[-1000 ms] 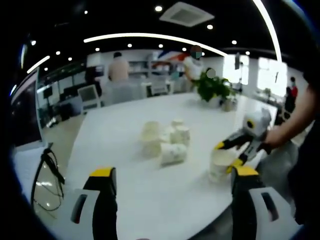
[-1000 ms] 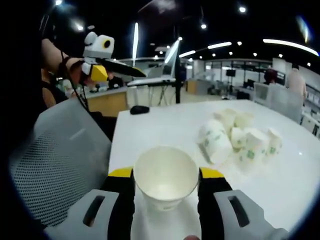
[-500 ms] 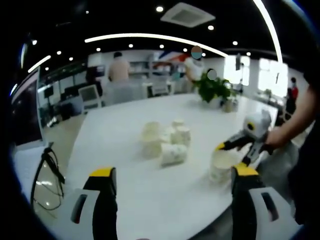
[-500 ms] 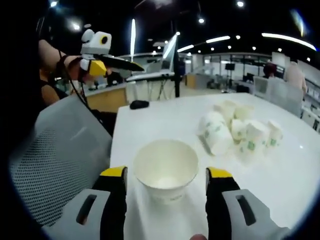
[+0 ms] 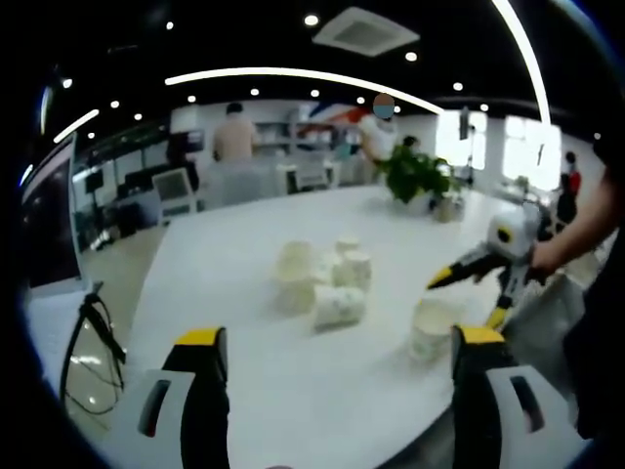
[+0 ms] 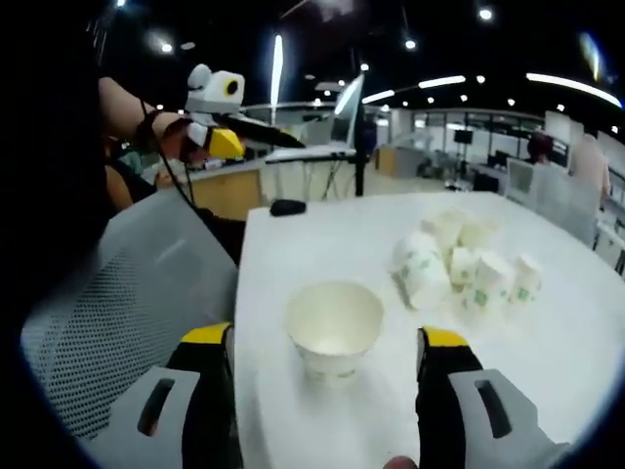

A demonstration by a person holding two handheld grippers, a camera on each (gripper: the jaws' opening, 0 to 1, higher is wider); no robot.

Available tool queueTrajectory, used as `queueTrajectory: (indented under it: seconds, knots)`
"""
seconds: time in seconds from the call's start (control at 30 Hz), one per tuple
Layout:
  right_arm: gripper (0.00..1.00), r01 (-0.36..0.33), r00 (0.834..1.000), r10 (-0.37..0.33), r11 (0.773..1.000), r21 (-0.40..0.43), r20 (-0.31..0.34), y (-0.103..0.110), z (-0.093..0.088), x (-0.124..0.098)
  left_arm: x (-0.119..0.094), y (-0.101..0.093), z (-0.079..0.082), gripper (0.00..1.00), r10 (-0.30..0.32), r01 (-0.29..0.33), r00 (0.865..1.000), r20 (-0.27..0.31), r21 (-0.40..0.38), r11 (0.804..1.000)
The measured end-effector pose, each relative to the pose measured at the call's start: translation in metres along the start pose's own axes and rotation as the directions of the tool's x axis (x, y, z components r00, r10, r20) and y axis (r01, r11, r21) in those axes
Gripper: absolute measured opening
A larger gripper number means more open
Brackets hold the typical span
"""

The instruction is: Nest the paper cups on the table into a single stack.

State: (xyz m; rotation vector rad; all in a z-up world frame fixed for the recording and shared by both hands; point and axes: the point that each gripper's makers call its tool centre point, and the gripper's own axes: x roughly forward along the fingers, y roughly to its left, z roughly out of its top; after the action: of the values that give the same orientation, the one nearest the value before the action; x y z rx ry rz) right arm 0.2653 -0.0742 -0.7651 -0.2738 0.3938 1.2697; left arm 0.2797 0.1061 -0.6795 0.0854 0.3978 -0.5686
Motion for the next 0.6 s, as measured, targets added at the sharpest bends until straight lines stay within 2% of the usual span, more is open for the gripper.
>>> queueTrajectory:
  seconds: [0.1,0.3,0.47,0.6]
  knots:
    - [0.76,0.010,1.000,-0.009,1.000,-0.007,0.015,-0.002,0.009,-0.007,0.001,-0.001,0.001,0.93,-0.004,0.004,1.000,-0.001,0.003,1.000]
    - [0.77,0.083,0.991,-0.085,0.996,0.032,0.104,-0.017,0.040,-0.023,0.002,-0.001,0.004,0.93,-0.005,0.005,1.000,0.004,0.001,1.000]
    - [0.78,0.135,0.978,-0.149,0.985,0.103,0.144,-0.034,0.050,-0.031,0.003,-0.002,0.004,0.93,-0.008,0.008,1.000,0.003,-0.001,1.000]
    - [0.79,0.164,0.969,-0.183,0.979,0.120,0.169,-0.043,0.057,-0.036,0.003,-0.002,0.003,0.93,-0.007,0.007,1.000,0.002,-0.002,1.000]
